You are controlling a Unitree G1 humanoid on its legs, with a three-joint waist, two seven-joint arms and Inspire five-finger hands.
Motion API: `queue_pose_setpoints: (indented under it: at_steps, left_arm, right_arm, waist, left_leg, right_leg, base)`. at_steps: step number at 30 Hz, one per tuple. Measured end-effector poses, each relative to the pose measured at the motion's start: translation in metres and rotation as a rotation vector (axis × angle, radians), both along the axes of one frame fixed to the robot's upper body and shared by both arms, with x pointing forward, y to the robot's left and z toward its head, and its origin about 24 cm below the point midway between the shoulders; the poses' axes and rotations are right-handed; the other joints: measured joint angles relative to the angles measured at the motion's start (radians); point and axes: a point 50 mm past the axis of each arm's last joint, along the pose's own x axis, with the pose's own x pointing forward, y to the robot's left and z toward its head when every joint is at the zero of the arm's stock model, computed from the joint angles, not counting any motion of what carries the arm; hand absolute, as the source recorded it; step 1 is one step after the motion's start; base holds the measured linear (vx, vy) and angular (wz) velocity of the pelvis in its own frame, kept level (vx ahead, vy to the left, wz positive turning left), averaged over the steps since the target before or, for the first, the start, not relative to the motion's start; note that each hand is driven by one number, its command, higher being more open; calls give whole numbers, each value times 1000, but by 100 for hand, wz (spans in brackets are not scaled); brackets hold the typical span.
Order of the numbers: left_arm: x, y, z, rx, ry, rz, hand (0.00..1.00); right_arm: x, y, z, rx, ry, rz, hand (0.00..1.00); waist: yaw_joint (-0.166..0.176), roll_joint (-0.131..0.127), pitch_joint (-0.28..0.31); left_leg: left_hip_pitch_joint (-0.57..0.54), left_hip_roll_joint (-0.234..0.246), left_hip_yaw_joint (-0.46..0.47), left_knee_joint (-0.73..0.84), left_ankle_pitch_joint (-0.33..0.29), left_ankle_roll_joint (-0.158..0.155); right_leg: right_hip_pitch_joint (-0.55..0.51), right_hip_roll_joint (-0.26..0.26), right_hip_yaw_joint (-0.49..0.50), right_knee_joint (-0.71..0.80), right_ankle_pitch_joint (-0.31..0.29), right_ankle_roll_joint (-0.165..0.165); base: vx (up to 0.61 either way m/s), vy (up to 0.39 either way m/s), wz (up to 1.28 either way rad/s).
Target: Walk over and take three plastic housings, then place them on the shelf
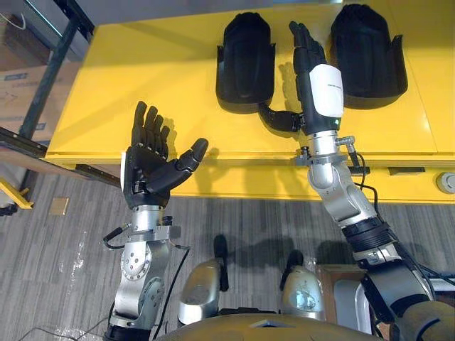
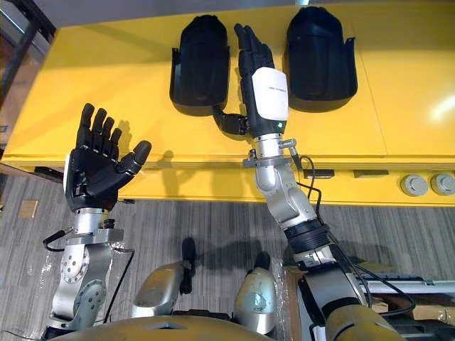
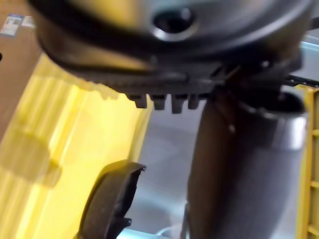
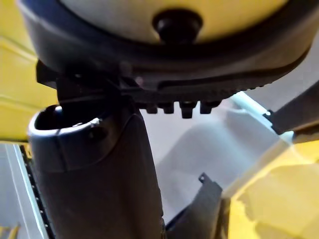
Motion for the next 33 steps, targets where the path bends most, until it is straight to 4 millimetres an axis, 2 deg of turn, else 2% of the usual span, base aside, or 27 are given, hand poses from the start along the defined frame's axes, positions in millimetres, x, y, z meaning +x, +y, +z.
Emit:
queue_pose_setpoints:
  at_steps: [2,3,5,7,10,15,19,22,23,24,25,27,28,29,31,33]
  left_arm:
    - [-2,1,-2,4,7,0,100]
    - [-3,2,-3,4,14,2,100]
    - [-6,3,-6,8,25,2,100]
    - [-5,4,-4,12,17,4,100]
    - [-7,5,4,16,-20,1,100]
    - [-10,4,14,32,-82,-37,100]
    - [-13,-3,23,-23,-154,-132,100]
    - [-14,-14,24,-44,-166,-211,100]
    - [-14,-23,23,-73,-163,-262,100]
    - [-14,-24,23,-75,-163,-266,100]
    - [-13,-35,22,-98,-161,-323,100]
    - [-9,-43,22,-123,-155,-360,100]
    - [-6,-48,21,-119,-144,-380,100]
    - [-4,-50,21,-116,-139,-388,100]
    - [3,-60,22,-116,-134,-415,100]
    - [9,-69,27,-99,-145,-418,100]
  right_arm:
    - [-25,2,-1,103,-24,77,100]
    - [-31,2,-3,134,-20,97,100]
    - [-48,-1,-7,227,-16,138,100]
    - [-61,-11,-13,363,-6,145,100]
    - [-77,-29,-17,551,-2,147,100]
    - [-92,-44,-30,683,44,113,100]
    - [-109,-55,-61,817,178,3,100]
    - [-122,-68,-78,895,239,-100,100]
    - [-131,-77,-87,929,267,-161,100]
    - [-132,-78,-88,935,269,-165,100]
    - [-146,-90,-96,945,291,-243,100]
    - [-156,-99,-101,971,303,-287,100]
    - [-166,-106,-106,1002,313,-320,100]
    - [-171,-110,-108,1016,316,-340,100]
    - [-189,-122,-113,1026,330,-421,100]
    - [-197,-127,-115,1037,331,-456,100]
  waist:
    - [2,6,-30]
    - [1,5,-44]
    - [0,-8,-81]
    - [-5,-37,-116]
    - [-7,-68,-145]
    - [-28,-76,-167]
    - [-43,-79,-202]
    - [-69,-81,-210]
    - [-90,-83,-212]
    - [-92,-83,-212]
    - [-123,-84,-215]
    - [-149,-85,-217]
    - [-177,-85,-228]
    - [-192,-84,-233]
    - [-245,-82,-238]
    - [-267,-80,-239]
  left_leg:
    - [25,1,1,-38,12,3]
    - [29,1,3,-44,14,5]
    - [43,-2,8,-60,16,6]
    - [77,-2,19,-81,14,5]
    - [107,2,36,-105,11,1]
    - [156,0,76,-137,1,3]
    - [176,8,134,-137,-16,-1]
    - [189,15,197,-133,-23,-6]
    - [199,17,241,-132,-33,-11]
    - [201,17,245,-132,-34,-12]
    - [216,24,312,-127,-52,-18]
    - [228,36,366,-112,-77,-25]
    - [228,41,401,-96,-94,-29]
    - [228,45,418,-88,-101,-32]
    - [225,58,468,-55,-128,-40]
    - [203,63,488,-13,-153,-39]
  right_leg:
    - [18,2,-4,-20,3,4]
    - [20,2,-5,-28,5,7]
    - [34,3,-5,-49,8,12]
    - [69,9,-2,-81,13,16]
    - [94,20,9,-115,26,16]
    - [121,24,43,-147,39,20]
    - [108,38,100,-168,49,20]
    - [77,52,165,-169,62,13]
    - [63,64,209,-178,73,11]
    - [61,66,214,-179,74,11]
    - [44,84,283,-202,96,9]
    - [27,99,343,-208,105,12]
    - [16,107,376,-219,113,13]
    - [10,112,390,-223,117,13]
    - [-7,130,445,-238,129,14]
    - [-39,143,487,-236,137,14]
  base:
    - [77,-14,2]
    - [102,3,-2]
    - [100,15,-5]
    - [90,14,-12]
    - [54,8,-16]
    - [13,26,-25]
    - [28,18,-39]
    - [41,35,-68]
    - [26,42,-65]
    - [18,46,-118]
    - [5,27,-111]
    - [-8,4,-114]
    - [-6,-19,-78]
    - [6,-38,-83]
    - [19,-41,-69]
    - [5,-39,-65]
